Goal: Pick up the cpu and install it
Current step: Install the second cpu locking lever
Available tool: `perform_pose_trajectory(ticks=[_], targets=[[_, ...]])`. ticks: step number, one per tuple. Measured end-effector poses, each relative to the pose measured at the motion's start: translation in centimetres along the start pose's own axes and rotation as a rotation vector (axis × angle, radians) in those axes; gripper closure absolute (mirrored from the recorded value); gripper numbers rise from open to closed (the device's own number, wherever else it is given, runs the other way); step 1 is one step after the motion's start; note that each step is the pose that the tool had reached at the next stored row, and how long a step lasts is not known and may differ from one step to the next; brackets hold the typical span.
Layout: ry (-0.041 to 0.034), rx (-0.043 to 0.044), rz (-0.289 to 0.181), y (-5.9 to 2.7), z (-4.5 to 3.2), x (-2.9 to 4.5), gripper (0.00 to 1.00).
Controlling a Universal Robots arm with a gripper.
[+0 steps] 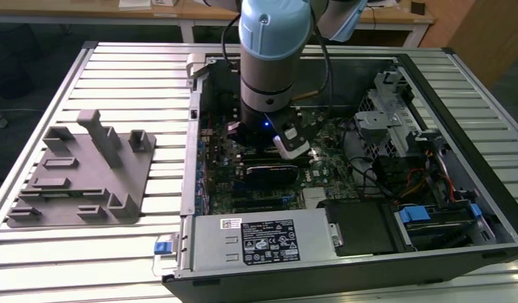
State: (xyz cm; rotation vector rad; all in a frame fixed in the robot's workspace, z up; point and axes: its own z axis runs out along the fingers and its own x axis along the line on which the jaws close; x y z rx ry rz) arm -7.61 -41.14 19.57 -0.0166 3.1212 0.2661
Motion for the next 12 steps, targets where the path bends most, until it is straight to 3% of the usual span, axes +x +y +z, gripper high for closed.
perform_pose_trajectory(ticks=[9, 12], targets=[[-0.0002, -0.0008, 0.000, -0.02, 0.16, 0.01, 0.89], [-0.0002, -0.0008, 0.000, 0.05, -0.24, 0.01, 0.89]])
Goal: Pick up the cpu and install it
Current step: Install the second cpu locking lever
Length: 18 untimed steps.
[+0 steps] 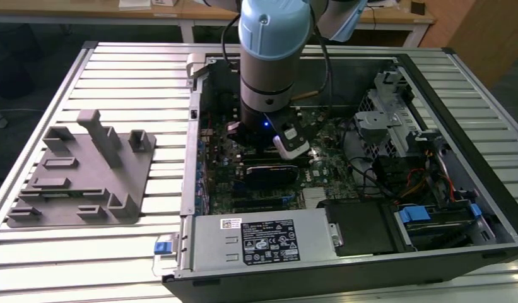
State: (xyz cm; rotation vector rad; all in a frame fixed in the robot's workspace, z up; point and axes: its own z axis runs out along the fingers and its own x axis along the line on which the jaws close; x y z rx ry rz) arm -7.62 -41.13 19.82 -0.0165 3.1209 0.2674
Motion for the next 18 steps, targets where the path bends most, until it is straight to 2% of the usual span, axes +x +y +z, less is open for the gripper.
perform_pose_trajectory(ticks=[4, 7, 14, 16, 18], targets=[[0.0001, 0.0003, 0.000, 0.10, -0.62, 0.00, 0.89], [0.0001, 0.0000, 0.000, 0.04, -0.65, -0.01, 0.89], [0.0001, -0.0017, 0.000, -0.81, -0.81, -0.05, 0.89], [0.0000, -0.0093, 0.000, -0.97, -0.83, -0.05, 0.89], [-0.0001, -0.0246, 0.000, -1.07, -0.83, -0.04, 0.89]])
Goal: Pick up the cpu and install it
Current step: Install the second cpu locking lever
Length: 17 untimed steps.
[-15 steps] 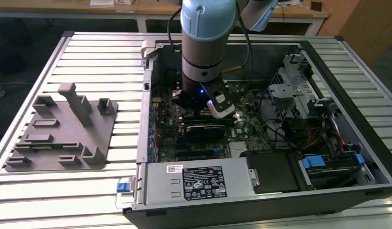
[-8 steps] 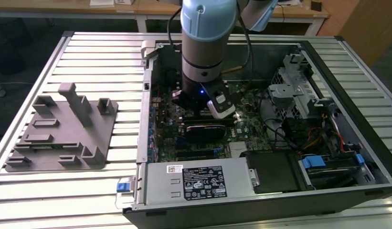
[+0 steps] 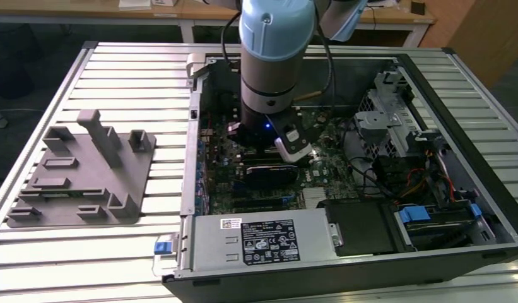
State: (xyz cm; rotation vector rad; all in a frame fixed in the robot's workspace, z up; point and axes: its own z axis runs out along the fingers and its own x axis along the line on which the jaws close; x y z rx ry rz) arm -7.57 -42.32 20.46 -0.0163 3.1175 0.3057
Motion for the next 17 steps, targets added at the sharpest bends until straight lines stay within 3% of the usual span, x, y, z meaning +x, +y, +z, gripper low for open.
perform_pose_trajectory(ticks=[3, 9, 14, 17], targets=[[-0.0003, -0.0295, 0.000, -0.11, 0.13, 0.01, 0.89], [-0.0003, -0.0393, 0.000, -0.37, 0.53, 0.04, 0.89], [-0.0009, -0.0737, 0.001, -0.43, 0.78, 0.07, 0.89], [-0.0010, -0.0813, 0.001, -0.46, 0.99, 0.10, 0.89]])
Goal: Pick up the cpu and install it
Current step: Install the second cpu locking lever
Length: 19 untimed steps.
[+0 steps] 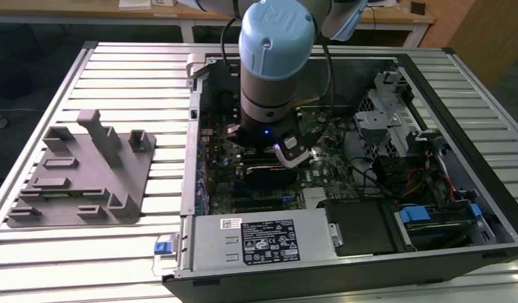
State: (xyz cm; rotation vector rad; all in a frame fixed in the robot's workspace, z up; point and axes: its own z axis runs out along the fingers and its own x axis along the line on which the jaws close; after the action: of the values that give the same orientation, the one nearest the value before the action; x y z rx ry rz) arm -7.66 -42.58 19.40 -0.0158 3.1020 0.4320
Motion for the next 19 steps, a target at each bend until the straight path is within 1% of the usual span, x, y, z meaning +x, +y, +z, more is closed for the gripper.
perform_pose_trajectory(ticks=[5, 7, 15, 19], targets=[[-0.0001, -0.0119, 0.000, -0.08, 0.25, 0.16, 0.89], [-0.0003, -0.0141, 0.000, -0.11, 0.35, 0.21, 0.89], [-0.0001, -0.0156, 0.000, -0.26, 0.64, 0.54, 0.89], [-0.0001, -0.0155, 0.000, -0.26, 0.64, 0.56, 0.89]])
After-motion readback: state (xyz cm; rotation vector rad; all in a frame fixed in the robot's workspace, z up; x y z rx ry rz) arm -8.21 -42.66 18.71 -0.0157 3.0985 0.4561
